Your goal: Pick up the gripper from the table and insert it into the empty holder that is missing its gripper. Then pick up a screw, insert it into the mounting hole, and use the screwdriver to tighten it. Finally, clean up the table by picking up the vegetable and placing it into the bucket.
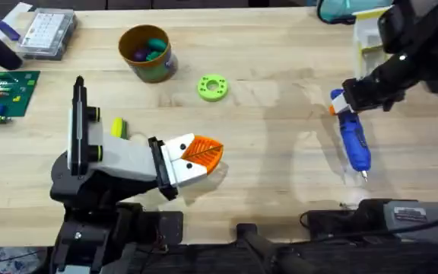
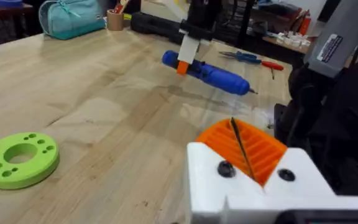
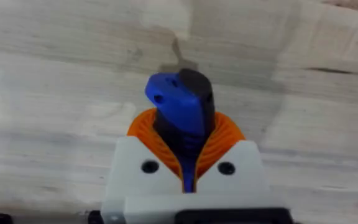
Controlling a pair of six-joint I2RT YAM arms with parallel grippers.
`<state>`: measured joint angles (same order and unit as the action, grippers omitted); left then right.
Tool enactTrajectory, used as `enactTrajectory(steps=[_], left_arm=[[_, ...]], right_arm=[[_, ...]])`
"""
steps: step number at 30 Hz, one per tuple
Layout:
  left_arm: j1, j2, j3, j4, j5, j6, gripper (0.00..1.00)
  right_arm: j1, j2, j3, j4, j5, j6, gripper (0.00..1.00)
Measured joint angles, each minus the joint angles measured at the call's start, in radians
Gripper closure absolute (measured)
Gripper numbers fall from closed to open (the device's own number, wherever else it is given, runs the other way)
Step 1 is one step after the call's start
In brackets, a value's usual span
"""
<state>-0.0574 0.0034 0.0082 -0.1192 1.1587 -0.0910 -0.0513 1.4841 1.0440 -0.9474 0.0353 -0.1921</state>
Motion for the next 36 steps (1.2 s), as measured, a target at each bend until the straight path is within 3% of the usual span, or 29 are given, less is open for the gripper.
enactTrajectory(steps=[12, 20, 30, 36], left_arm=[[0.000, 0.000, 0.000, 0.000, 0.000, 0.000, 0.987], [0.000, 0.000, 0.000, 0.000, 0.000, 0.000, 0.987], [0.000, 0.000, 0.000, 0.000, 0.000, 0.000, 0.987], [0.000, 0.000, 0.000, 0.000, 0.000, 0.000, 0.987]], right_arm=[[0.000, -0.109, 0.243, -0.199, -0.002, -0.004, 0.954], [0.000, -0.251, 0.314, -0.209, -0.041, -0.004, 0.955], [0.000, -0.422, 0.330, -0.157, -0.289, 0.000, 0.955], [0.001, -0.505, 0.330, -0.032, -0.415, 0.025, 0.954]])
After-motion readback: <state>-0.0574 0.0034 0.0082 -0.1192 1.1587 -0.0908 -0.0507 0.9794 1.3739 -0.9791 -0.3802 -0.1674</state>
